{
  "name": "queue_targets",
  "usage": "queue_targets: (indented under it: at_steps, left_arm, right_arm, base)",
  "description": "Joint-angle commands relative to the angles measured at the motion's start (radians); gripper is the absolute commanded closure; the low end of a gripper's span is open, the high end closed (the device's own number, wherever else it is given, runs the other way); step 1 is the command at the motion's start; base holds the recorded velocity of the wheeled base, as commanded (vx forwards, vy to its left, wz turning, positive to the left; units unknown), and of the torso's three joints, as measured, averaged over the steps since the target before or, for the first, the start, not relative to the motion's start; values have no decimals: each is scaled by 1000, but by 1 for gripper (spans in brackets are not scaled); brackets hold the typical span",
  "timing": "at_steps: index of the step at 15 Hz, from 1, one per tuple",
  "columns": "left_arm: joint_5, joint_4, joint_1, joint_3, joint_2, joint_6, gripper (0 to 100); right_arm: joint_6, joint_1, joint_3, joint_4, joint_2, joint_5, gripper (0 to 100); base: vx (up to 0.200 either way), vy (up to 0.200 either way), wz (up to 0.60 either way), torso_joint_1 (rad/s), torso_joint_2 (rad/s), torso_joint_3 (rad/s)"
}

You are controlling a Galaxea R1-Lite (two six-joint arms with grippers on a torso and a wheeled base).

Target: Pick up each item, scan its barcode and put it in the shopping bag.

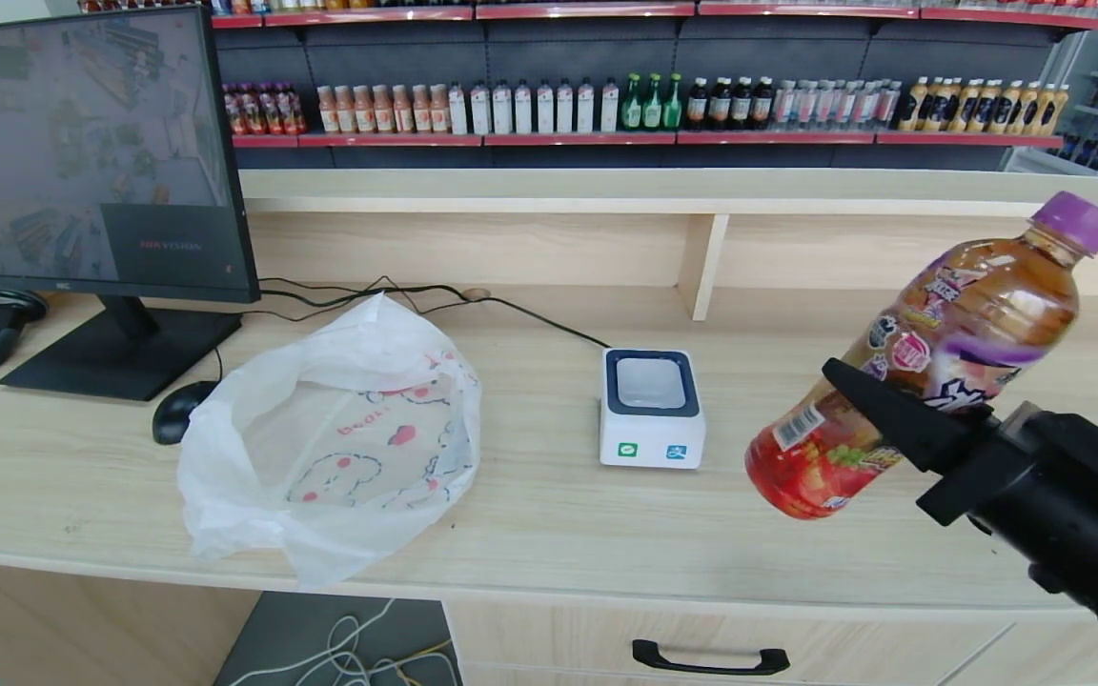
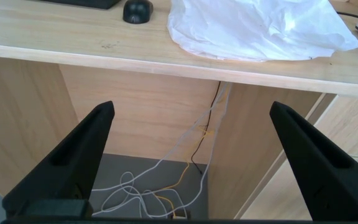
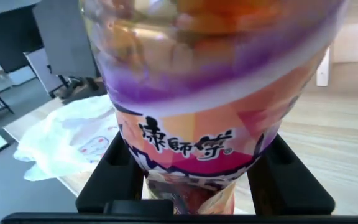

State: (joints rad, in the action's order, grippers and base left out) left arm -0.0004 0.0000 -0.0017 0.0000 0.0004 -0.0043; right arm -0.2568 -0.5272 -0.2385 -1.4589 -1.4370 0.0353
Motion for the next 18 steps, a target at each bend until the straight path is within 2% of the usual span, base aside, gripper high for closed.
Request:
queue_targets:
  at_steps: [1,3,7,9,13,15,18]
  left_arm:
    - [0,0,0,0,0,0,0]
    - [0,0,0,0,0,0,0]
    - [0,0,0,0,0,0,0]
    - [0,0,0,0,0,0,0]
    - [0,0,0,0,0,0,0]
    - [0,0,0,0,0,0,0]
    - [0,0,0,0,0,0,0]
  right_arm:
    - [-47,-51,-24,0,24,8,100]
    - [-98,-53,-18,-1,38,43,100]
    - [-282,-97,-38,-1,49,150,100]
    - [-352,-166,-30,-29,52,178,100]
    - [-418,-366,-13,-106,4,178,100]
    - [-464,-410,-38,-112,-45,178,100]
    - [-552,-432,-87,-112,-68,178,100]
  base:
    - [0,0,0,0,0,0]
    - [0,0,0,0,0,0]
    - [0,0,0,0,0,0]
    - [0,0,0,0,0,0]
    - [0,0,0,0,0,0]
    - [0,0,0,0,0,0]
    - [0,0,0,0,0,0]
